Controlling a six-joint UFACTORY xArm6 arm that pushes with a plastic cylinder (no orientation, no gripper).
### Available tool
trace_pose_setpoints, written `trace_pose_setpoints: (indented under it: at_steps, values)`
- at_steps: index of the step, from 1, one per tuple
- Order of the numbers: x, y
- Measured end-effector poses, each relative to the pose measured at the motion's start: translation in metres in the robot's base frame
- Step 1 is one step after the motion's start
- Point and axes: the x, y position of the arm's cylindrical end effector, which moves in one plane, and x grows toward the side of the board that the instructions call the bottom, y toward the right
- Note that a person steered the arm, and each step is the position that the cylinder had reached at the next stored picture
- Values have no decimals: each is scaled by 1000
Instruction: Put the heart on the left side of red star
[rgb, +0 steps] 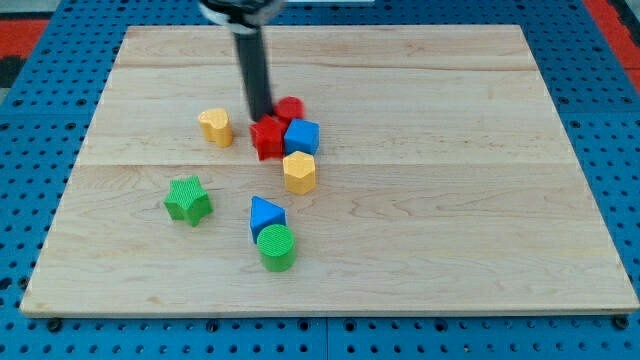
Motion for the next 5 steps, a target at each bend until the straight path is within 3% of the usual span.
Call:
trace_pose_setpoints:
  at_steps: [1, 2, 3, 5]
  values:
    - [-14, 2]
    - [-31, -77]
    - [-11, -110]
    - [43, -67]
